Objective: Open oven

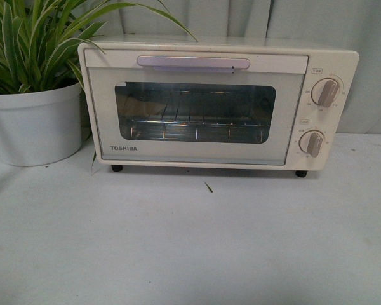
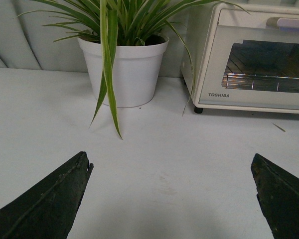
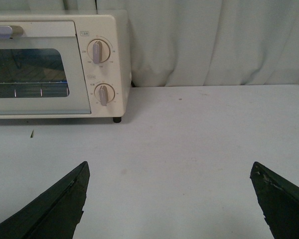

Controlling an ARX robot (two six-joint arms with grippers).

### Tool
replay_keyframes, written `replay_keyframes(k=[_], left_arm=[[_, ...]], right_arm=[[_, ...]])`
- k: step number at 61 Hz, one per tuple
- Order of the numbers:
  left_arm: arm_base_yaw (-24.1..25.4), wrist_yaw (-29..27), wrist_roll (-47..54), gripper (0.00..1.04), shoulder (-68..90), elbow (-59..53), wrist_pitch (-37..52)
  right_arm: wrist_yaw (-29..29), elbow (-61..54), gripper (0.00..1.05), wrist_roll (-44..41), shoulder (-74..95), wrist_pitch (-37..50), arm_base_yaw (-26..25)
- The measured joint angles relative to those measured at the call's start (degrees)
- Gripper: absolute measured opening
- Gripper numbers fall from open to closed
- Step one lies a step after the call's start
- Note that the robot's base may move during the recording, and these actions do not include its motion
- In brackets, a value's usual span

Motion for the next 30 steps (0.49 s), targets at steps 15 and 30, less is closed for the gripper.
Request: replay_keyframes(k=[15,30], left_arm=[[0.0,0.0,0.0,0.98,0.0,0.0,0.0],[0.0,0.0,0.0,0.98,0.0,0.0,0.0]], right_arm=[[0.0,0.0,0.95,0.0,0.0,0.0,0.0],[0.0,0.0,0.95,0.0,0.0,0.0,0.0]])
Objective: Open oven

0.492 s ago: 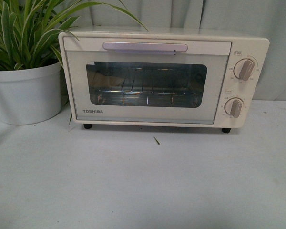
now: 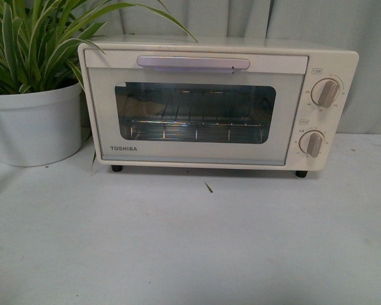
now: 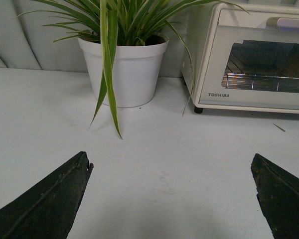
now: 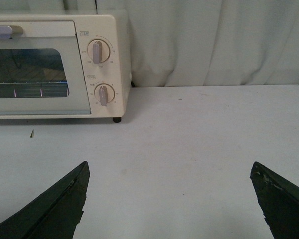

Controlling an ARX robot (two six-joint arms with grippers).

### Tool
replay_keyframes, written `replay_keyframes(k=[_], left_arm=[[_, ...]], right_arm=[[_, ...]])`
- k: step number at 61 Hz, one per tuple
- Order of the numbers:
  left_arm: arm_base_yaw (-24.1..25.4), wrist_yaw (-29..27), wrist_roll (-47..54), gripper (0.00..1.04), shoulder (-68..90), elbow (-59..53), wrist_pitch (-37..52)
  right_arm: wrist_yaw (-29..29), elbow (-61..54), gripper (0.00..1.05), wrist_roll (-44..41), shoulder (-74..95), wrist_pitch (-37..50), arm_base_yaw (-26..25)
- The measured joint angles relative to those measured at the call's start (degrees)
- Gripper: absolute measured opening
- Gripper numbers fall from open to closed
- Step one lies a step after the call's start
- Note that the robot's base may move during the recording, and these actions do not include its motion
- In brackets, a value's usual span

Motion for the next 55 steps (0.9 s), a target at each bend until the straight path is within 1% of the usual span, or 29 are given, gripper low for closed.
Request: replay_keyframes(k=[3,5,6,7,9,11,14,17,19,21,23,28,34,38,44,52,55], left_arm=[[-0.1,-0.5,-0.1,0.98,0.1,0.0,0.0],[-1.5,-5.2,-1.7,0.98,0.9,0.4,-1.4],[-2.9,-9.3,-3.3,0.98,1.9,0.9,-2.9],[-3.6,-11.2,-3.7,0.98,2.6,1.1,-3.5],[-6.1,-18.3,-7.1,0.98,5.7,1.6,-4.2],[-7.6,-21.9,-9.8,0.98,8.0,1.8,-4.0],[-9.9,-24.1,-13.0,0.98,11.6,2.3,-2.8],[-11.8,-24.3,-15.4,0.98,14.6,3.1,-0.9],[-13.1,-23.0,-17.8,0.98,17.2,3.9,0.4],[-14.8,-20.3,-20.7,0.98,21.0,5.3,2.0],[-15.8,-18.8,-23.0,0.98,24.2,6.4,3.5],[-18.3,-17.2,-29.1,0.98,33.6,9.0,8.7],[-19.6,-15.7,-35.0,0.98,44.9,12.0,15.5],[-19.9,-13.1,-39.3,0.98,53.7,14.4,20.4],[-20.5,-10.6,-44.7,0.98,65.1,18.0,26.1],[-22.2,-9.9,-51.1,0.98,78.0,23.7,30.8],[-22.8,-9.9,-53.4,0.98,81.9,25.8,31.1]], right_arm=[[0.0,0.0,0.95,0.0,0.0,0.0,0.0],[0.0,0.0,0.95,0.0,0.0,0.0,0.0],[0.0,0.0,0.95,0.0,0.0,0.0,0.0],[0.0,0.0,0.95,0.0,0.0,0.0,0.0],[0.0,0.0,0.95,0.0,0.0,0.0,0.0],[0.1,0.0,0.95,0.0,0.0,0.0,0.0],[0.0,0.0,0.95,0.0,0.0,0.0,0.0],[0.0,0.0,0.95,0.0,0.0,0.0,0.0],[0.0,0.0,0.95,0.0,0.0,0.0,0.0],[0.0,0.0,0.95,0.0,0.0,0.0,0.0],[0.0,0.0,0.95,0.0,0.0,0.0,0.0],[0.0,0.0,0.95,0.0,0.0,0.0,0.0],[0.0,0.0,0.95,0.0,0.0,0.0,0.0],[0.0,0.0,0.95,0.0,0.0,0.0,0.0],[0.0,0.0,0.95,0.0,0.0,0.0,0.0],[0.0,0.0,0.95,0.0,0.0,0.0,0.0],[0.0,0.0,0.95,0.0,0.0,0.0,0.0]])
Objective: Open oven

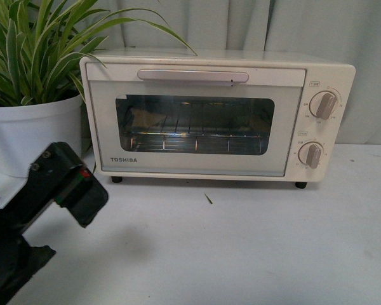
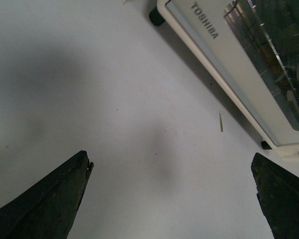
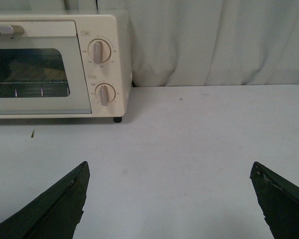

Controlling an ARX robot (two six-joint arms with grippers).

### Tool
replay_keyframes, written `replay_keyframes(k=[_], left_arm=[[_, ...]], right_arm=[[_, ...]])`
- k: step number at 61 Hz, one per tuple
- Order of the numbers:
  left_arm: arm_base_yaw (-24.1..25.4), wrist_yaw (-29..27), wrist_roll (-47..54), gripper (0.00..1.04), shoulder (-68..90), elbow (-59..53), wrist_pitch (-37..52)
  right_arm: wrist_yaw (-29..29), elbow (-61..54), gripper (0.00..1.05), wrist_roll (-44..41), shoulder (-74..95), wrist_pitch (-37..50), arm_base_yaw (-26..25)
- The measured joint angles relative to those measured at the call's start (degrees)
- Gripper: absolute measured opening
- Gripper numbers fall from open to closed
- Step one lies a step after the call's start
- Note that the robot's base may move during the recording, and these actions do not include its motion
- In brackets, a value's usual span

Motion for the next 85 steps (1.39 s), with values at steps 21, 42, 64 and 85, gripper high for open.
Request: replay_keyframes(k=[21,42,64,85], left_arm=[[-1.2,1.1,-10.0,0.98,13.6,9.6,2.2],[2.3,2.1,-15.3,0.98,14.9,10.2,3.7],[3.0,2.6,-17.3,0.98,15.0,10.1,4.0],[3.0,2.8,-17.8,0.98,15.0,10.1,4.0]], right_arm=[[0.0,0.0,0.95,0.0,0.0,0.0,0.0],[-9.9,-0.1,0.95,2.9,1.9,5.4,-1.8],[-0.4,21.3,0.95,3.7,46.0,21.6,15.7],[8.2,47.0,0.95,8.4,71.8,12.0,22.0]])
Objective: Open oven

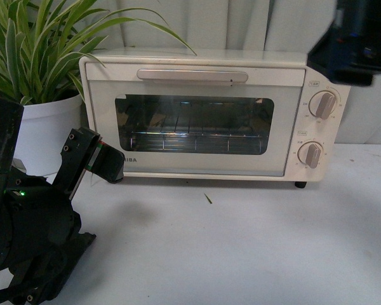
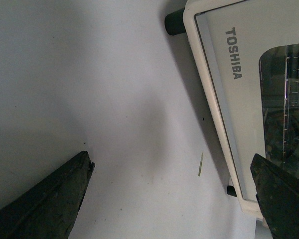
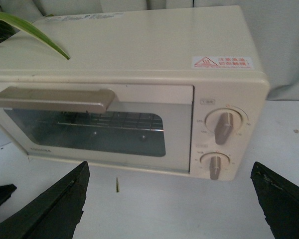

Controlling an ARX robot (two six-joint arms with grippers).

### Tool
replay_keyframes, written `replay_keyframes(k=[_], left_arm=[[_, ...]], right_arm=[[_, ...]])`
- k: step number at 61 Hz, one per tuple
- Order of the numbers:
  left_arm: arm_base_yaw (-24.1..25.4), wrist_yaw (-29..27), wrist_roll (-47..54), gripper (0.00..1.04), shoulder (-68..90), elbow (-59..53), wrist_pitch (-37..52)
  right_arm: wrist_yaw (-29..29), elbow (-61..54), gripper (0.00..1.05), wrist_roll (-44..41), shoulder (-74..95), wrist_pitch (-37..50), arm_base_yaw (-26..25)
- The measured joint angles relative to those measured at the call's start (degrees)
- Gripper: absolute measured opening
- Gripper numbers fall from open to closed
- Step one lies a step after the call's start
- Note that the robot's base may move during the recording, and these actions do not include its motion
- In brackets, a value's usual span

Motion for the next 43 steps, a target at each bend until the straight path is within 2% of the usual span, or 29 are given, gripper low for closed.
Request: replay_keyframes(k=[21,43], left_arm=[[0.0,0.0,-0.5,0.98,0.0,0.0,0.2],[0.2,0.5,-0.5,0.98,0.0,0.0,0.2]], right_arm=[[5.4,15.8,0.95,4.9,12.7,-7.9,2.7],[9.0,21.4,0.95,6.7,18.4,-11.1,4.8]])
